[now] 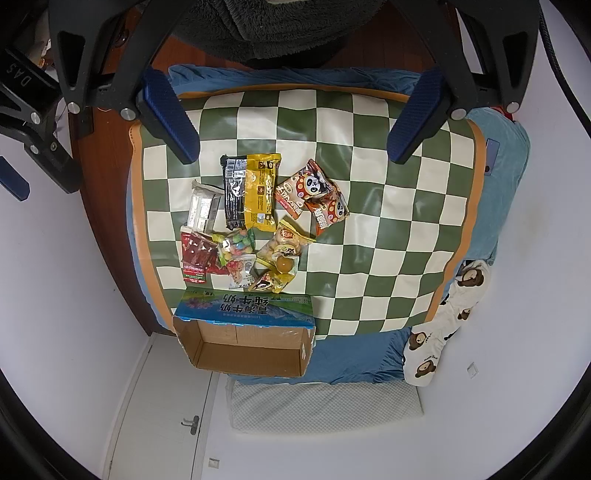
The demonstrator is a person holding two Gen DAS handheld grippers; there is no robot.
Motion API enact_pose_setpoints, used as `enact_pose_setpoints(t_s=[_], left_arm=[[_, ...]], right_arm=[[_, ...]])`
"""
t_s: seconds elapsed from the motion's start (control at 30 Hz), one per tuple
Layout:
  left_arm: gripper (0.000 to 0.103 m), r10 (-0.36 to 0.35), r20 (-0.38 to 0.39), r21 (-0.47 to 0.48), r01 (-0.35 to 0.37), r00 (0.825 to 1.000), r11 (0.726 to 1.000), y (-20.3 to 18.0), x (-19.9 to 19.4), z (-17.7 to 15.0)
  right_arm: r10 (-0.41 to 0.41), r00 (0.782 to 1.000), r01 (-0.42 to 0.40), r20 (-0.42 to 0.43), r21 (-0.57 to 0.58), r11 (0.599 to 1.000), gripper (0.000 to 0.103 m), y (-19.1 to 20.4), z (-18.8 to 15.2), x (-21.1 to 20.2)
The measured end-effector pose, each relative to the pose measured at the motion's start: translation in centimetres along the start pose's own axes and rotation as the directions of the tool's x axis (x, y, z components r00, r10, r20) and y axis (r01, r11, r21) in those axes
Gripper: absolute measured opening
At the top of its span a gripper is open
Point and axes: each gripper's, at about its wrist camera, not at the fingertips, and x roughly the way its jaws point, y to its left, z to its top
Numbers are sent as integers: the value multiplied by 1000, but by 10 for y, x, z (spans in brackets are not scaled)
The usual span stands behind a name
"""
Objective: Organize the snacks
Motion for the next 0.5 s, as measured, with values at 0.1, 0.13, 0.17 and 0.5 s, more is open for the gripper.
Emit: enact_pose_setpoints(t_s=[0.1,0.13,0.17,0.5], left_arm=[[103,0,0,-1,0,1000,1000,0,0,0],[103,0,0,-1,0,1000,1000,0,0,0],[103,1,0,0,-1,1000,1000,0,0,0],[103,2,0,0,-2,1000,1000,0,0,0]], right_arm=[[2,1000,-2,0,0,1000,103,0,0,0],[3,1000,-3,0,0,1000,103,0,0,0],[3,1000,-3,0,0,1000,103,0,0,0],[1,1000,-1,0,1,1000,103,0,0,1]])
